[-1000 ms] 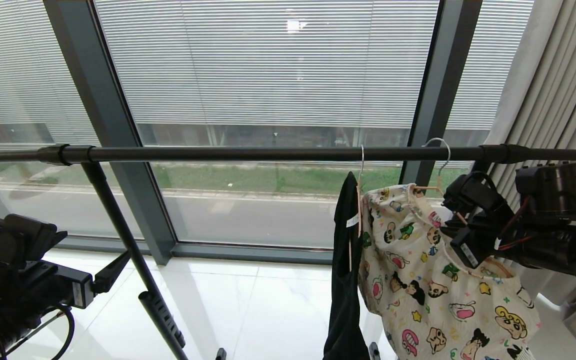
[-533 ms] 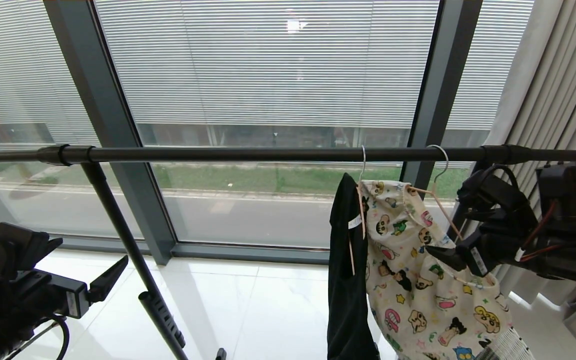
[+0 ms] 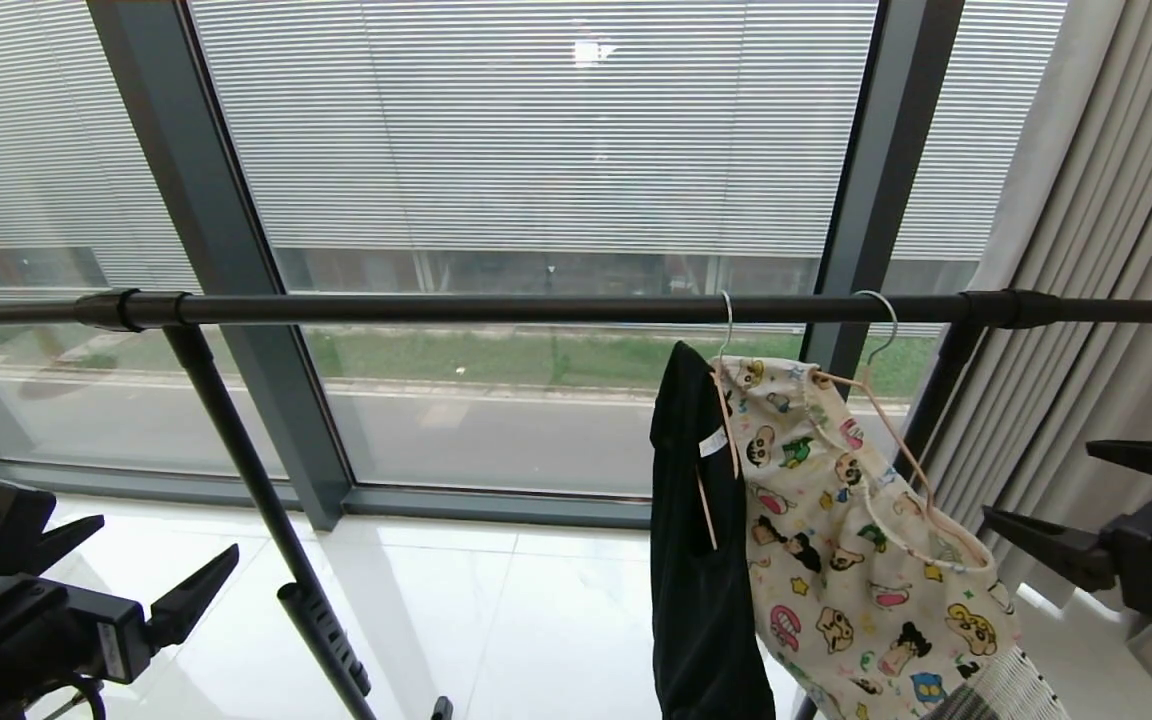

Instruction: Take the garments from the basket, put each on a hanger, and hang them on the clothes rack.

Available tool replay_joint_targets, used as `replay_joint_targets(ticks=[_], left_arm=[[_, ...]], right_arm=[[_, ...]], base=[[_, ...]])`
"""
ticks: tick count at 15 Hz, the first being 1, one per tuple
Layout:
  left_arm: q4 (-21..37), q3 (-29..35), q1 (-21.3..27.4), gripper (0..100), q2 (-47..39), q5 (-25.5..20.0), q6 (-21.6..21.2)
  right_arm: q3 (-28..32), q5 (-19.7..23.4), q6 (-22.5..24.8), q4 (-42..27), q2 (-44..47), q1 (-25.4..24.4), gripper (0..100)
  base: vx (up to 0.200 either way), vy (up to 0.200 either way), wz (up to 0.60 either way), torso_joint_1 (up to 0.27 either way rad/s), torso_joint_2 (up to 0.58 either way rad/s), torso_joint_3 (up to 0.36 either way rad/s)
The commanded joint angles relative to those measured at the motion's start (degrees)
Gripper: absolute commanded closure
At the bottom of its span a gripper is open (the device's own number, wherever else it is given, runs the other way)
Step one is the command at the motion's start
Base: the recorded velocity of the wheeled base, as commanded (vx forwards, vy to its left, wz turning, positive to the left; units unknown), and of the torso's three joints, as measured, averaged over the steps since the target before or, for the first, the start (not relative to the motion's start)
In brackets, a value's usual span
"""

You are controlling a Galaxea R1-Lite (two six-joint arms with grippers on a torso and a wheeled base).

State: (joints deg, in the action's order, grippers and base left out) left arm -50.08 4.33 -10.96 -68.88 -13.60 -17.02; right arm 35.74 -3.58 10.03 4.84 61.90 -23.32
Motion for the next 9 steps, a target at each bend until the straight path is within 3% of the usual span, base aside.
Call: replay_joint_targets(ticks=[1, 2, 3, 6, 9], left_arm=[[19.0, 9.6, 0.5, 0, 14.4, -0.2, 2.2], [30.5, 14.1, 1.6, 0, 19.5, 0.0, 4.4], [35.9, 15.7, 1.6, 0, 22.7, 0.0, 5.3], [37.3, 14.6, 1.6, 0, 28.9, 1.9, 5.4], [37.3, 13.2, 1.6, 0, 30.9, 4.8, 5.1]], right_arm=[[-0.9, -0.4, -0.3, -3.4, -9.1, 2.9, 0], [-0.9, -0.5, -0.3, -4.8, -10.8, 4.5, 0], [-0.9, -1.1, -0.2, -6.2, -11.5, 6.2, 0], [-0.8, -4.9, -0.1, -10.7, -13.7, 11.4, 0], [-0.9, -4.9, -0.2, -13.8, -16.4, 12.6, 0]], base=[[0.0, 0.0, 0.0, 0.0, 0.0, 0.0], [0.0, 0.0, 0.0, 0.0, 0.0, 0.0], [0.0, 0.0, 0.0, 0.0, 0.0, 0.0], [0.0, 0.0, 0.0, 0.0, 0.0, 0.0], [0.0, 0.0, 0.0, 0.0, 0.0, 0.0]])
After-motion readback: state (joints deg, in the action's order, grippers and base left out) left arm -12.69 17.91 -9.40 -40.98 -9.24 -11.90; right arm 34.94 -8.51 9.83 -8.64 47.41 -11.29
